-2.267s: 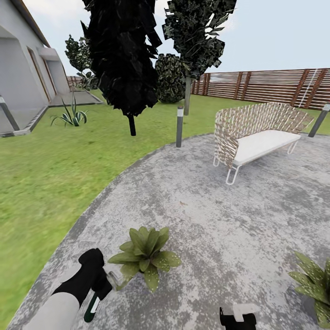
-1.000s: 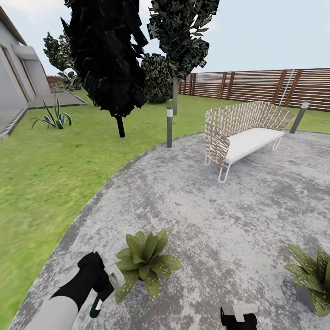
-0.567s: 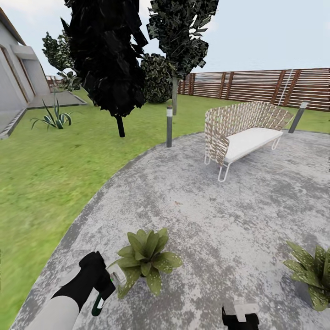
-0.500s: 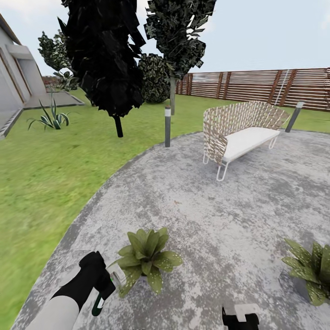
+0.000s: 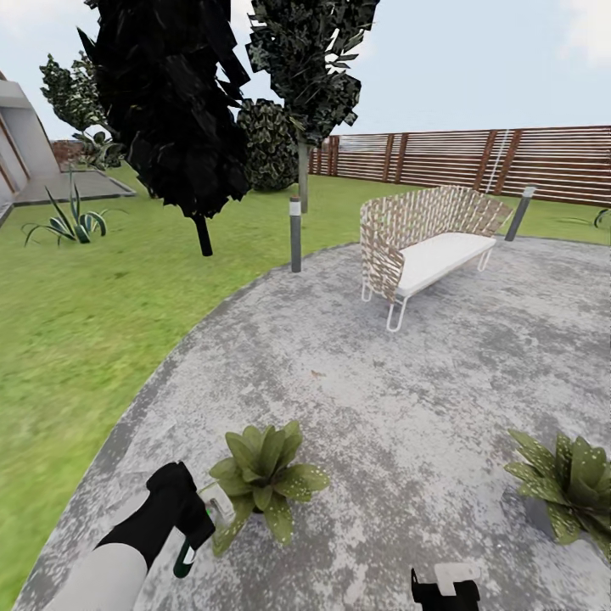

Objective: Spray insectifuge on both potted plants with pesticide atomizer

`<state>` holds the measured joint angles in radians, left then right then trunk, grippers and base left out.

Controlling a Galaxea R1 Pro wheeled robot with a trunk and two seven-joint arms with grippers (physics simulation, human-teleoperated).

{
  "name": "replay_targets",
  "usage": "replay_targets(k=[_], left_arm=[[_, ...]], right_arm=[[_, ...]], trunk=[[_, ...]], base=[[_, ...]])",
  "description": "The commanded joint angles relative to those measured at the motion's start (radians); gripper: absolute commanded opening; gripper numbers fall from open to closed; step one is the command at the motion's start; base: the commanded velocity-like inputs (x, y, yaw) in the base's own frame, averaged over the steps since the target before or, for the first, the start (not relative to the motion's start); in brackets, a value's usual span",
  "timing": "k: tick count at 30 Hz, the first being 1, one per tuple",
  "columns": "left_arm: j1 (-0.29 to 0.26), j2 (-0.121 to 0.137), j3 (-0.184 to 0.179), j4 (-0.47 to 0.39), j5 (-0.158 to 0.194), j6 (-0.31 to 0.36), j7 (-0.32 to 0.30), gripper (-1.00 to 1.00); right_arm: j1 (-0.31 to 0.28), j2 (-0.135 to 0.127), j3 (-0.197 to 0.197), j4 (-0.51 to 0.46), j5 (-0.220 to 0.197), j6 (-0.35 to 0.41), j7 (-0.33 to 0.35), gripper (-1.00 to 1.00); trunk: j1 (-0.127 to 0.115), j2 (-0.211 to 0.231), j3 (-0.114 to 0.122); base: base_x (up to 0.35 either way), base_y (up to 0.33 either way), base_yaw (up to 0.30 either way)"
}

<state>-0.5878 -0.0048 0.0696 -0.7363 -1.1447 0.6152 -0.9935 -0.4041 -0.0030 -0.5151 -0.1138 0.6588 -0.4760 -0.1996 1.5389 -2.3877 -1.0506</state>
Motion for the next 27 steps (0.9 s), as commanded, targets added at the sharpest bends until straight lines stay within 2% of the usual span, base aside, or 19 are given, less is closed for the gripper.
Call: replay_targets(k=[1, 5, 6, 8, 11, 15, 16, 18, 21, 27], left_arm=[[-0.004, 0.005, 0.002, -0.001, -0.004, 0.004, -0.018, -1.00], [-0.039, 0.012, 0.001, -0.024, -0.017, 0.010, -0.096, -1.00], [-0.065, 0.025, 0.000, -0.049, -0.024, 0.012, -0.152, -1.00], [-0.081, 0.046, 0.000, -0.062, -0.064, 0.011, -0.238, -1.00], [-0.099, 0.051, 0.000, -0.067, -0.139, 0.006, -0.334, -1.00], [-0.167, 0.040, 0.000, -0.068, -0.180, 0.007, -0.379, -1.00], [-0.185, 0.035, -0.006, -0.068, -0.192, 0.007, -0.402, -1.00], [-0.207, 0.025, -0.064, -0.068, -0.221, 0.014, -0.443, -1.00], [-0.227, 0.018, -0.091, -0.067, -0.227, 0.016, -0.496, -1.00], [-0.230, 0.003, -0.097, -0.066, -0.228, 0.015, -0.525, -1.00]], right_arm=[[-0.001, 0.000, -0.005, 0.002, 0.011, -0.003, -0.006, 1.00], [-0.001, 0.000, -0.005, 0.002, 0.012, -0.003, -0.005, 1.00], [-0.001, 0.000, -0.005, 0.002, 0.012, -0.003, -0.005, 1.00], [-0.001, 0.000, -0.005, 0.003, 0.012, -0.003, -0.005, 1.00], [-0.001, 0.000, -0.005, 0.003, 0.012, -0.003, -0.005, 1.00], [-0.001, 0.000, -0.005, 0.003, 0.012, -0.003, -0.004, 1.00], [-0.001, 0.000, -0.005, 0.002, 0.012, -0.003, -0.004, 1.00], [-0.001, 0.000, -0.005, 0.002, 0.012, -0.003, -0.004, 1.00], [-0.001, 0.000, -0.005, 0.002, 0.012, -0.003, -0.004, 1.00], [-0.001, 0.000, -0.005, 0.002, 0.012, -0.003, -0.004, 1.00]], trunk=[[0.000, 0.000, -0.001], [0.000, 0.000, -0.001], [0.000, 0.000, -0.001], [0.000, 0.000, -0.001], [0.000, 0.000, -0.001], [0.000, 0.000, -0.001], [0.000, 0.000, -0.001], [0.000, 0.000, -0.001], [0.000, 0.000, -0.001], [0.000, 0.000, -0.001]], base=[[0.000, 0.000, -0.012], [0.000, 0.000, -0.003], [0.000, 0.000, 0.000], [0.000, 0.000, 0.000], [0.000, 0.000, 0.000], [0.000, 0.000, 0.000], [0.000, 0.000, 0.000], [0.000, 0.000, 0.000], [0.000, 0.000, 0.000], [0.000, 0.000, 0.000]])
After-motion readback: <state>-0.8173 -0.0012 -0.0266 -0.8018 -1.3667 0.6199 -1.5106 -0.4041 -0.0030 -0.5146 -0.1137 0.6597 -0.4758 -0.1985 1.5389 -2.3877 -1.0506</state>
